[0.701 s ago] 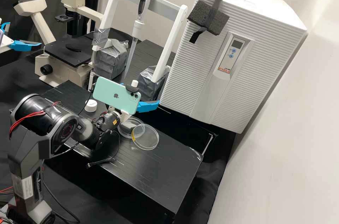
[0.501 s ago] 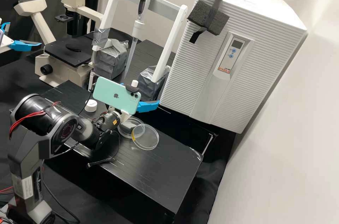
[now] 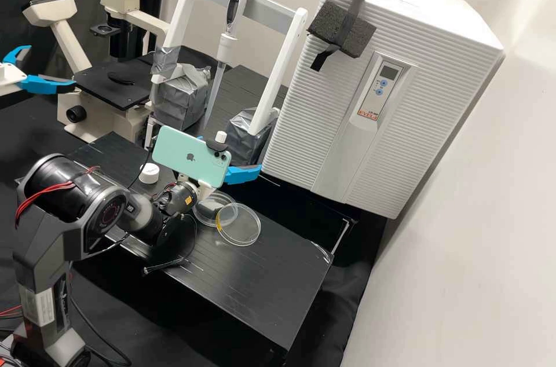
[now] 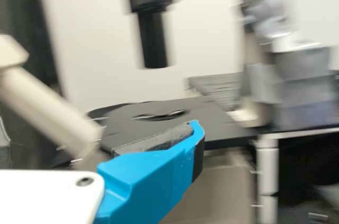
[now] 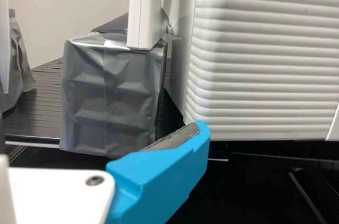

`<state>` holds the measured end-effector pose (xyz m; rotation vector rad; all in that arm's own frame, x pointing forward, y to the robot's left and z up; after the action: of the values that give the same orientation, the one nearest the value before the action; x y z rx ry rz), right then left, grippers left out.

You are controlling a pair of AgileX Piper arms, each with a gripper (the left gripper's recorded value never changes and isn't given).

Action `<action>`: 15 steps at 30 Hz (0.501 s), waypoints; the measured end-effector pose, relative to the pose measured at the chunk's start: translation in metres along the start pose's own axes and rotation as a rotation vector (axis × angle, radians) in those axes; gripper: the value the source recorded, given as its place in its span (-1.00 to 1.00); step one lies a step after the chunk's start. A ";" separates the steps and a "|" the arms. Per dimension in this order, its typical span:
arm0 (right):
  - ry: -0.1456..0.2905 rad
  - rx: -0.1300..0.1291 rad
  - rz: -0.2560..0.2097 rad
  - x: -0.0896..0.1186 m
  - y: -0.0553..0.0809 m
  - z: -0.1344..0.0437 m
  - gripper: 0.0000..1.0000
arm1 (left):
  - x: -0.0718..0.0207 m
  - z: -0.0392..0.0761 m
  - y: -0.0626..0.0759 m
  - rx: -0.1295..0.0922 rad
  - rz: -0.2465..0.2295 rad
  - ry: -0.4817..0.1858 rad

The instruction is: Close the bottle

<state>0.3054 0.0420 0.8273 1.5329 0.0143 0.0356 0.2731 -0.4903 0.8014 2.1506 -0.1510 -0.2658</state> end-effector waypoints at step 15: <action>0.000 0.000 0.000 0.000 0.000 0.000 1.00 | -0.0455 0.056 -0.011 0.015 -0.058 -0.277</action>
<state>0.3054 0.0420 0.8273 1.5329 0.0143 0.0356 0.2154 -0.5193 0.7682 2.1273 -0.2503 -0.5979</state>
